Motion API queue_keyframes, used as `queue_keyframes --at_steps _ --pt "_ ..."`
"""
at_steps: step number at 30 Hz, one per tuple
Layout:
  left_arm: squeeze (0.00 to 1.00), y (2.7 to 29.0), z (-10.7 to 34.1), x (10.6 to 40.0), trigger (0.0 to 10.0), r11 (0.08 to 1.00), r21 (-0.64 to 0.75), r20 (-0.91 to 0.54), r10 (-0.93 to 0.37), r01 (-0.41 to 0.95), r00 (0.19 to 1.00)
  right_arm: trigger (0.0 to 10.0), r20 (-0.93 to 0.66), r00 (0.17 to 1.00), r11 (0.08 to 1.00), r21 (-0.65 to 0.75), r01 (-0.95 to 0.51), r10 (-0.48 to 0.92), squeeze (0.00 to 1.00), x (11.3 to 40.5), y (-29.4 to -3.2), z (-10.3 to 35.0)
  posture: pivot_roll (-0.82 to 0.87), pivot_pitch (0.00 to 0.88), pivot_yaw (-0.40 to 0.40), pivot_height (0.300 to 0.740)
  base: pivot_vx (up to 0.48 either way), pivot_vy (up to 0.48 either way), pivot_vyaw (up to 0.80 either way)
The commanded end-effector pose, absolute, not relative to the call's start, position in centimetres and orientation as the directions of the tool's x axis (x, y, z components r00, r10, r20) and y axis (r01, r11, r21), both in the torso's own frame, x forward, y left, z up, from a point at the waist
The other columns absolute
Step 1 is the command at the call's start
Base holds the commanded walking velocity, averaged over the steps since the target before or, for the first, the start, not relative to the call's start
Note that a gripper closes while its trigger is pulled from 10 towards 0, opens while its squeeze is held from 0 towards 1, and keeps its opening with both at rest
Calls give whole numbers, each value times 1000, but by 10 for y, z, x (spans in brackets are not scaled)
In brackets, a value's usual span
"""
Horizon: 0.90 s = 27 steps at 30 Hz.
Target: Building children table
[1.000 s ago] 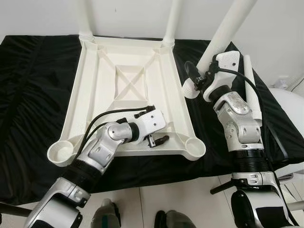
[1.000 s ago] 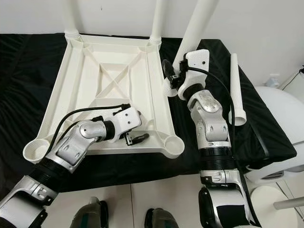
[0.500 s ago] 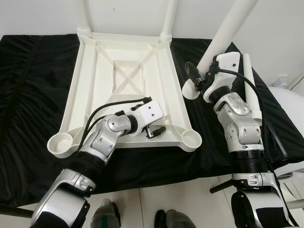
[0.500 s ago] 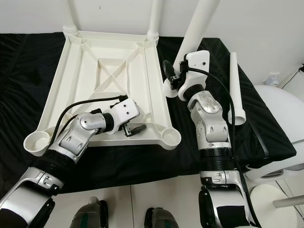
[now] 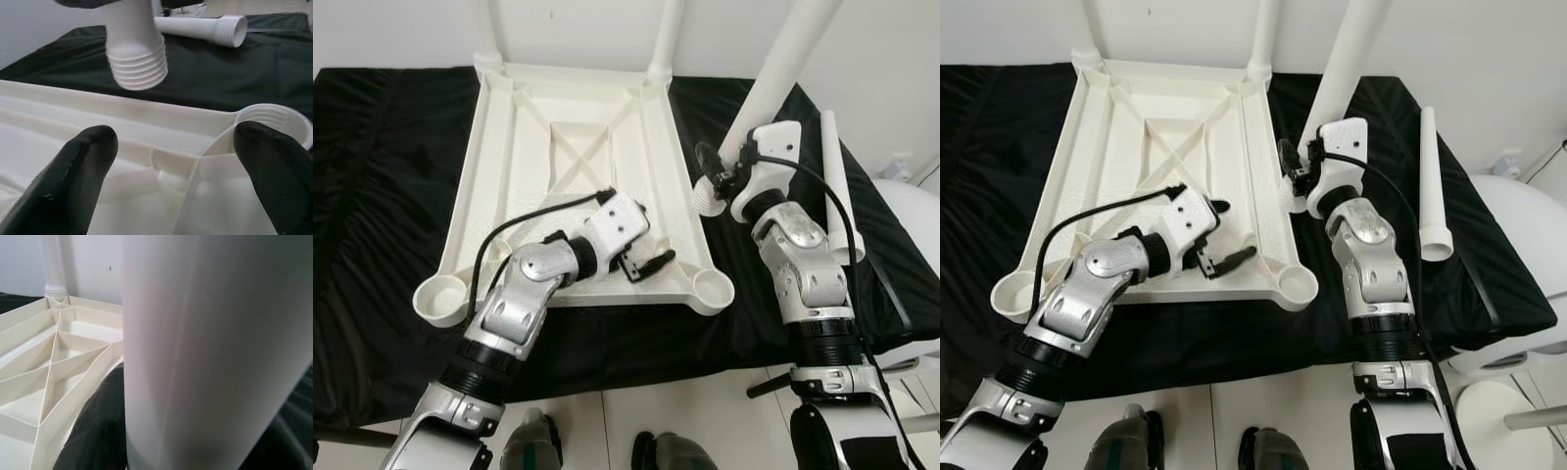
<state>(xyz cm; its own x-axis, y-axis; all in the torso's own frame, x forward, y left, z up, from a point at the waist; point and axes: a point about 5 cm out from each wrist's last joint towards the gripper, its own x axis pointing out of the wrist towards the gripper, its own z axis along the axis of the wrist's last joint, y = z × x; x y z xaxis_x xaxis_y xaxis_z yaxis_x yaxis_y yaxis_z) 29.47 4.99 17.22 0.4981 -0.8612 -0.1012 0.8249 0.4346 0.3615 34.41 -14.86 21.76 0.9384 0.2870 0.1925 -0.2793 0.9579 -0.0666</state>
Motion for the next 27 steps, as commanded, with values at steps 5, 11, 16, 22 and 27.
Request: queue_keyframes --at_steps 5,11,16,22,27 --pt "0 37 160 273 10000 305 313 -140 -922 899 362 10000 155 956 969 -55 -242 247 0 345 -153 212 39 78 -77 740 0 0 0" --pt "0 39 152 257 10000 202 273 -201 -944 941 261 10000 150 955 966 -70 -249 257 0 347 -153 211 44 69 -80 740 0 0 0" --pt "0 42 139 259 10000 211 255 -249 -929 944 275 10000 149 953 964 -76 -257 265 0 348 -151 211 46 63 -80 740 0 0 0" --pt "0 46 125 271 10000 281 251 -316 -881 926 353 10000 154 949 961 -80 -265 274 0 348 -148 212 42 54 -77 740 0 0 0" --pt "0 49 121 281 10000 334 264 -352 -840 905 412 10000 155 948 960 -83 -267 277 0 347 -147 213 37 48 -75 740 0 0 0"
